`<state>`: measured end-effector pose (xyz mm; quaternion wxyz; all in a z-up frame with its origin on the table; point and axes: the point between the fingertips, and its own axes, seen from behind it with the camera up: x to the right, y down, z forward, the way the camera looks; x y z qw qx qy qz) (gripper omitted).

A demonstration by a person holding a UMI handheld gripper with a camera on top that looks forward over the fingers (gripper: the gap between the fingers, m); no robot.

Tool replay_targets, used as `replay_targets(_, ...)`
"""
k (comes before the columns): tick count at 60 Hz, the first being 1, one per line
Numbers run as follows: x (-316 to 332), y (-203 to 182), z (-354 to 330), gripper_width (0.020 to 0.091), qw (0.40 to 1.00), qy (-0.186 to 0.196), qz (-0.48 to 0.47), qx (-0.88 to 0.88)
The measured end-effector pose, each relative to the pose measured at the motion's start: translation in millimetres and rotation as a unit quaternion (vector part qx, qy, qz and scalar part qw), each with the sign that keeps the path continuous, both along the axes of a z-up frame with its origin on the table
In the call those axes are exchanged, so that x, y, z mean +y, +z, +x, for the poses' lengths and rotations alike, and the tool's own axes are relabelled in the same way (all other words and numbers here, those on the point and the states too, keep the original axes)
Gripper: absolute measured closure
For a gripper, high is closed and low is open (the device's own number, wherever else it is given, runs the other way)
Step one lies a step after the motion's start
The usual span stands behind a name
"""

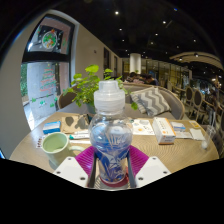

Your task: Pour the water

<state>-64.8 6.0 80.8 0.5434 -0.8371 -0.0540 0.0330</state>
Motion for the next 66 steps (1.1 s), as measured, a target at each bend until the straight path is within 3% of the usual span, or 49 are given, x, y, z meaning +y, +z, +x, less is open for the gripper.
replay_targets(7,-3,-4,3,0.0546,1.0,-0.014,-0.026,0.009)
replay_targets(9,-7,-7,3,0.0463,0.999,-0.017,-0.045,0.011)
replay_targets(12,-14,-8,4,0.0263,0.997,-0.024,-0.066,0.009)
replay_targets(13,-17,-9,6,0.0234,0.997,-0.027,-0.072,0.007)
replay_targets(16,-29,-4,4,0.0269,0.995,-0.032,-0.09,0.002)
replay_targets(42,-196,113,-58,0.0251,0.99,-0.062,-0.126,-0.026)
replay_targets(66,-234,136,-56,0.0251,0.99,-0.081,-0.114,-0.019)
